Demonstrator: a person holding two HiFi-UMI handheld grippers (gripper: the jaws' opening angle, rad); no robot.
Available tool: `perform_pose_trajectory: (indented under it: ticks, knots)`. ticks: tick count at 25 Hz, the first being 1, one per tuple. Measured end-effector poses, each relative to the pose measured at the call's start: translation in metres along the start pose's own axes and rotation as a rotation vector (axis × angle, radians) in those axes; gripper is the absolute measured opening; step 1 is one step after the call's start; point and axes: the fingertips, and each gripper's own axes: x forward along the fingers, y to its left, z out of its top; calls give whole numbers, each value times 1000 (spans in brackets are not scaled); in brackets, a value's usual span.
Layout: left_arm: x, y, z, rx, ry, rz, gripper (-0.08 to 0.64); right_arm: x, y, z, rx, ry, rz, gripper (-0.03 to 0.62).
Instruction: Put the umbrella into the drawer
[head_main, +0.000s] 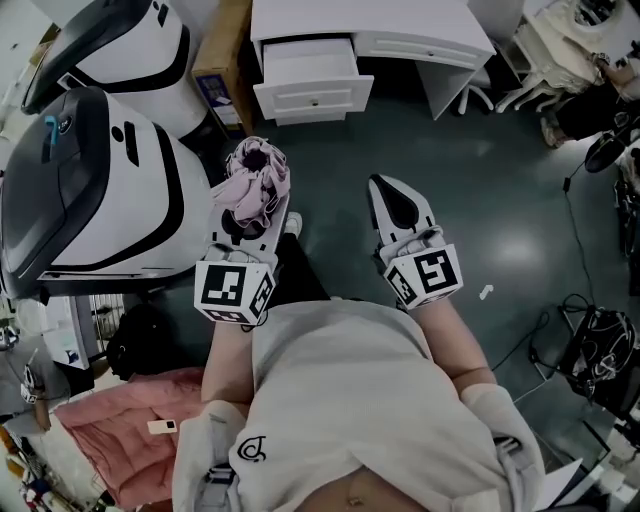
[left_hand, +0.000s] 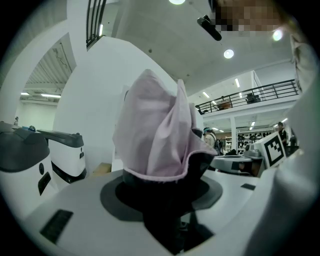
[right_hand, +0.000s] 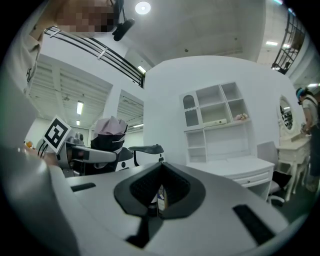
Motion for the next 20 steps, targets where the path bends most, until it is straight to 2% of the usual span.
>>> perform_pose_trajectory:
  ticks: [6,14,20]
  knots:
    - [53,70,10,-15,-3,-53,224,84,-9,1,-2,23,-45,6]
    - [149,177,34,5,19,-149,225,214,-37,2,0,51,-160,6]
    - [212,233,42,5,49,-224,224,287,-63,0,-9,68,-234,6]
